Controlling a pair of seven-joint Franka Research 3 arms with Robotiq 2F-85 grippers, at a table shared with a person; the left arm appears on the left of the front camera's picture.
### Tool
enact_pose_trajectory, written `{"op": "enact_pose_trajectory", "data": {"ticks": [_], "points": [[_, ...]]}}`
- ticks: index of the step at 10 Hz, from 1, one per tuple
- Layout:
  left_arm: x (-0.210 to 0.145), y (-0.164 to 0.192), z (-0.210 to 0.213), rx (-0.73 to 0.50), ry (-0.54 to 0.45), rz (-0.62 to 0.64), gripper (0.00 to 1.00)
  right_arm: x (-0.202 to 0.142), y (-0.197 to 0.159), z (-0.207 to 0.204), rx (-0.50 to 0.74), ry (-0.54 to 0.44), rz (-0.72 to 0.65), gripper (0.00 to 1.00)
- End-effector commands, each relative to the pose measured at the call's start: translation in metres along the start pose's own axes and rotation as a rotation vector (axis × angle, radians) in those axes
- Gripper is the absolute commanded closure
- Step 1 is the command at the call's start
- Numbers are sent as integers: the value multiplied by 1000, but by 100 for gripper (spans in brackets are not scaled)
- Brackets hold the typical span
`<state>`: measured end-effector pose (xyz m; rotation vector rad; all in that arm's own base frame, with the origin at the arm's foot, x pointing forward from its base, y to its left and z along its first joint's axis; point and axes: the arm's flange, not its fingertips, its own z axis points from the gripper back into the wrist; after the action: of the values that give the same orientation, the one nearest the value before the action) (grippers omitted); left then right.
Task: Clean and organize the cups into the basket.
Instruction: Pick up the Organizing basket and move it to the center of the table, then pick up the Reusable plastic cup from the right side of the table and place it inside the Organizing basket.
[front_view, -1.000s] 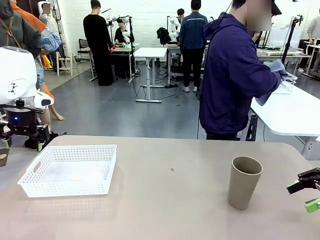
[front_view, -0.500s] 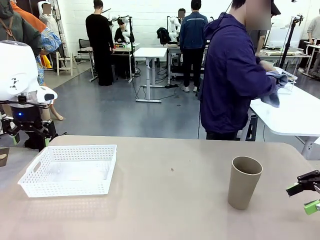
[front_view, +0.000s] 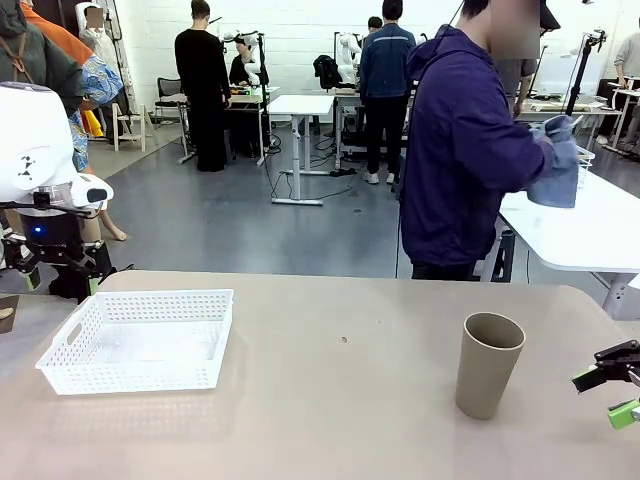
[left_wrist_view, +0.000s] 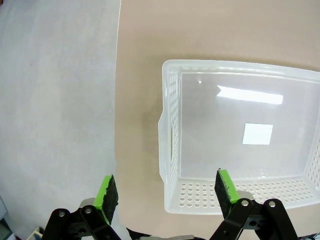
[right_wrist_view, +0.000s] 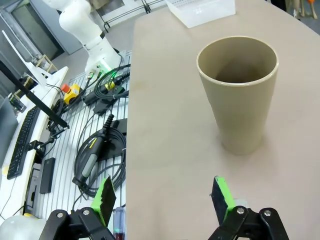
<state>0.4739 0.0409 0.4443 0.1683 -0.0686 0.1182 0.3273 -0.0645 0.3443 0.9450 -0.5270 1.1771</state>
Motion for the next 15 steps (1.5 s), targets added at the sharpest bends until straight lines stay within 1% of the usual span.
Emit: {"op": "enact_pose_trajectory", "data": {"ticks": [1,2,3,5,6,8,9,10,12,13,14,15], "points": [[0,0,0,0,0,0,0,0,0,0,0,0,0,0],[4,8,-12,10,26,-35,0,-4,-9,-11,-23,-15,27,0],[4,12,-19,16,16,-59,0,-9,-18,-20,-51,-25,80,0],[2,15,-26,12,-9,-69,0,-15,-34,-27,-193,-25,168,0],[0,16,-30,3,-11,-66,0,-15,-40,-30,-225,-43,193,0],[-1,17,-36,-7,-12,-51,0,-16,-53,-38,-231,-92,218,0],[0,16,-39,-9,-11,-47,0,-16,-60,-46,-172,-144,237,0],[1,14,-42,-4,1,-55,0,-16,-65,-49,-147,-170,244,0],[1,13,-44,-19,8,-59,0,-16,-73,-52,-140,-206,269,0],[-1,11,-44,-17,8,-72,0,-16,-76,-53,-144,-213,271,0],[1,13,-41,-5,17,-46,0,-15,-78,-51,-217,-218,205,0],[1,13,-41,-5,17,-46,0,-14,-65,-53,-129,-181,245,0]]}}
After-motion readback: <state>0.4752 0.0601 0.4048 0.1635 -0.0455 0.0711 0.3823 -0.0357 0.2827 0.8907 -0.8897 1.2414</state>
